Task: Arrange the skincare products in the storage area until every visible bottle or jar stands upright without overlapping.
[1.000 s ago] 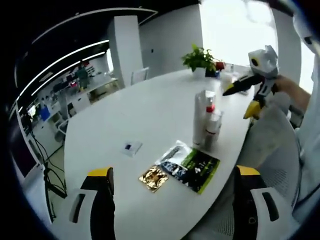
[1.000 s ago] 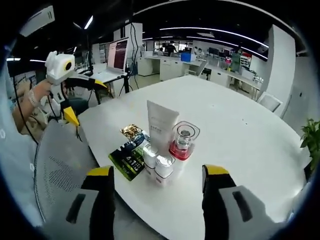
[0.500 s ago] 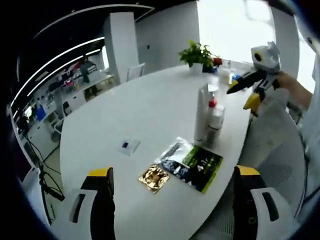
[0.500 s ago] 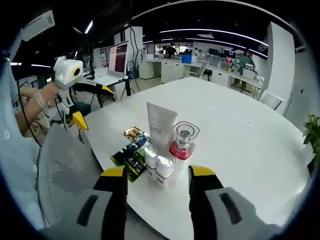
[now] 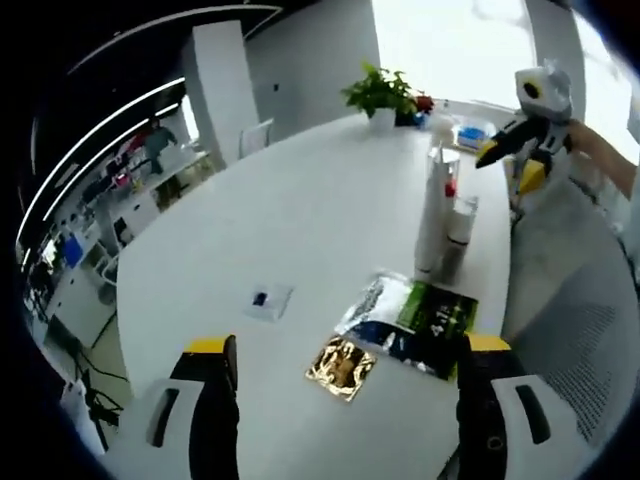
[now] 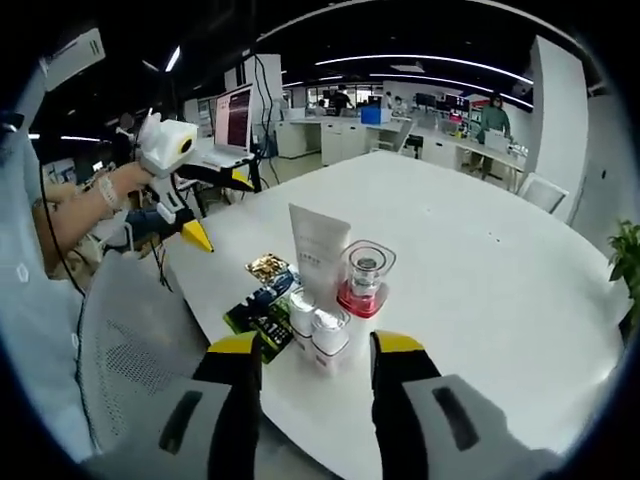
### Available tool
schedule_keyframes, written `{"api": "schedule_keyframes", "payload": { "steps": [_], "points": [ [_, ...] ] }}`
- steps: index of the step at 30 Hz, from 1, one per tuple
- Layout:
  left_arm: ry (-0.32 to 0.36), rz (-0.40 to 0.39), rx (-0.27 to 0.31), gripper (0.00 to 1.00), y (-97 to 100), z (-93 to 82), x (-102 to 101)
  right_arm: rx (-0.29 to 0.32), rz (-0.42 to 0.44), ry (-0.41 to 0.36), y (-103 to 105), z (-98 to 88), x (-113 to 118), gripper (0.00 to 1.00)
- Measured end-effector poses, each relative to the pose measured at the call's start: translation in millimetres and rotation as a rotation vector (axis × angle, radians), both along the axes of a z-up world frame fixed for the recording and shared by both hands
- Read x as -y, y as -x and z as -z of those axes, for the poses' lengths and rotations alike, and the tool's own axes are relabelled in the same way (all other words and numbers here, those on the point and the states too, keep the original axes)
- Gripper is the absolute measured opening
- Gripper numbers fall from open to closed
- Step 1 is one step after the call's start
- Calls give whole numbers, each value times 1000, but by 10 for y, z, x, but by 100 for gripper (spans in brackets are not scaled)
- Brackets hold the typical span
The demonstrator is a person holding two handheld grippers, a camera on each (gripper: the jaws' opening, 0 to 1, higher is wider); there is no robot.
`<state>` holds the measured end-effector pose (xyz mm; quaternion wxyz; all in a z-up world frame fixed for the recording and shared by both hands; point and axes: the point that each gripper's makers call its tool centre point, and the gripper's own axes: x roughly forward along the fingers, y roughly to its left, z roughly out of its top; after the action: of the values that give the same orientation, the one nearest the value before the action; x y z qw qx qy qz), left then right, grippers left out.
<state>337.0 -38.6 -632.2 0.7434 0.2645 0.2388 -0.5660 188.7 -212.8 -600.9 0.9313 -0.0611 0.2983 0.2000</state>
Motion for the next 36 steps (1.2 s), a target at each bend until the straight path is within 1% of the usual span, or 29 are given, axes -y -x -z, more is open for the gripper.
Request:
{"api": "schedule_keyframes", "payload": {
  "steps": [2, 3, 7, 10, 12, 14, 16, 18, 19, 21, 22, 23, 25, 27, 29, 30, 31, 33, 34, 35, 36],
  "points": [
    [-7, 10, 7, 79, -77, 20, 17, -1, 1, 4, 1, 3, 11, 42],
    [-19, 24, 23, 76, -126, 35, 26, 0, 5, 0, -2, 3, 14, 41],
    [-64, 66, 49, 72, -268, 100, 58, -8, 8, -2, -2, 17, 20, 40],
    [-88, 79, 86, 63, -454, 150, 89, -8, 11, -5, -4, 19, 18, 39],
    [-98, 96, 103, 60, -529, 177, 111, -5, 10, -6, -8, 8, 25, 38],
    [-128, 111, 92, 61, -597, 247, 118, -3, 13, -1, -15, 2, 49, 38],
    [-151, 133, 85, 58, -651, 320, 136, -5, 17, 5, -18, -2, 77, 38],
    [-168, 128, 91, 58, -744, 377, 150, -9, 17, 4, -18, 1, 91, 38],
    [-197, 136, 84, 58, -781, 428, 135, -12, 19, 4, -18, 7, 98, 38],
    [-226, 141, 92, 59, -847, 484, 135, -20, 20, 6, -13, 23, 106, 37],
    [-237, 138, 106, 60, -896, 501, 141, -23, 18, 3, -13, 32, 104, 37],
    [-270, 149, 107, 59, -936, 546, 134, -23, 21, 1, -17, 36, 106, 37],
    [-290, 154, 102, 53, -990, 593, 151, -29, 18, 6, -21, 53, 115, 38],
    [-308, 153, 74, 51, -1028, 657, 183, -29, 24, 10, -35, 55, 142, 38],
    [-300, 169, 101, 51, -1134, 690, 246, -30, 27, 8, -40, 49, 161, 38],
    [-316, 172, 100, 52, -1174, 722, 257, -28, 29, 8, -43, 45, 167, 38],
    [-325, 178, 113, 52, -1213, 737, 270, -30, 31, 9, -44, 43, 179, 38],
    [-367, 212, 169, 53, -1339, 772, 296, -34, 37, 9, -45, 53, 197, 38],
    [-373, 209, 207, 54, -1350, 751, 328, -35, 39, 10, -44, 60, 202, 38],
    [-395, 187, 219, 54, -1395, 773, 329, -39, 41, 7, -43, 72, 209, 37],
    [-398, 204, 214, 54, -1384, 794, 345, -41, 43, 5, -42, 79, 210, 38]
  ]
}}
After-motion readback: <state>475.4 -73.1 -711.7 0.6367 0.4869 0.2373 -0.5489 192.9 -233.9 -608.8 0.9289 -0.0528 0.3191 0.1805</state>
